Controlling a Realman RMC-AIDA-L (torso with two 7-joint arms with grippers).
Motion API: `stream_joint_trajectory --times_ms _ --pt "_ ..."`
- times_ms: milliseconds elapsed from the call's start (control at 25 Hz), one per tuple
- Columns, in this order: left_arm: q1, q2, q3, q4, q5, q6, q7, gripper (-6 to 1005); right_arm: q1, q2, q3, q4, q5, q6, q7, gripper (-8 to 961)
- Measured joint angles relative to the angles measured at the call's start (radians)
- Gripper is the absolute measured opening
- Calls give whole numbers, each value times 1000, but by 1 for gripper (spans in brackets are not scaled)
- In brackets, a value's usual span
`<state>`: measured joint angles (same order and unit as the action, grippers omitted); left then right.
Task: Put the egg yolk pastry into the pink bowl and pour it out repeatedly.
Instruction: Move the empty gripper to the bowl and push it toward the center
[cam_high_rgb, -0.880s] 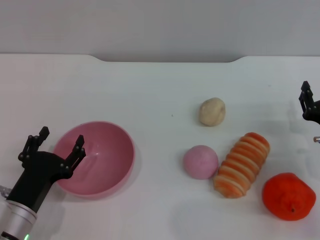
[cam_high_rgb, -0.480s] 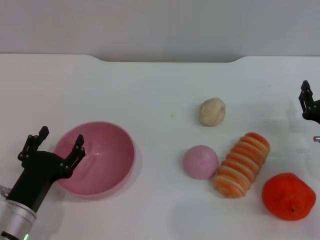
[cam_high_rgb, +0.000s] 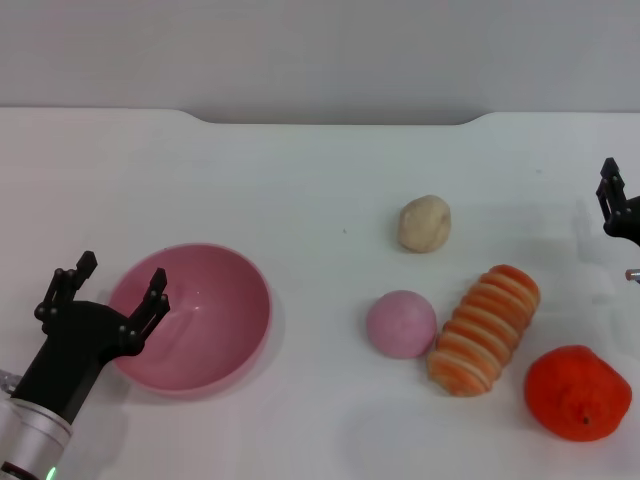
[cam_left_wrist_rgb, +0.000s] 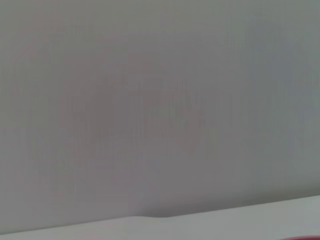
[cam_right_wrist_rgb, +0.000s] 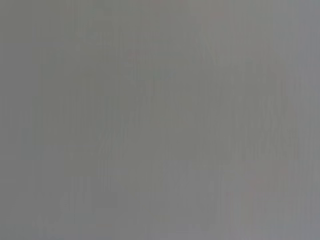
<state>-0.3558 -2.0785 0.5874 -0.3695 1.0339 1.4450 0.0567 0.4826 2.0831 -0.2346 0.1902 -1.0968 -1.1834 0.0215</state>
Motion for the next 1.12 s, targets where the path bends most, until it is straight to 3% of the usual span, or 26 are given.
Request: stream_joint_trajectory --times_ms 1120 --pt "35 5 -51 -2 0 71 0 812 -4 0 0 0 0 -3 0 475"
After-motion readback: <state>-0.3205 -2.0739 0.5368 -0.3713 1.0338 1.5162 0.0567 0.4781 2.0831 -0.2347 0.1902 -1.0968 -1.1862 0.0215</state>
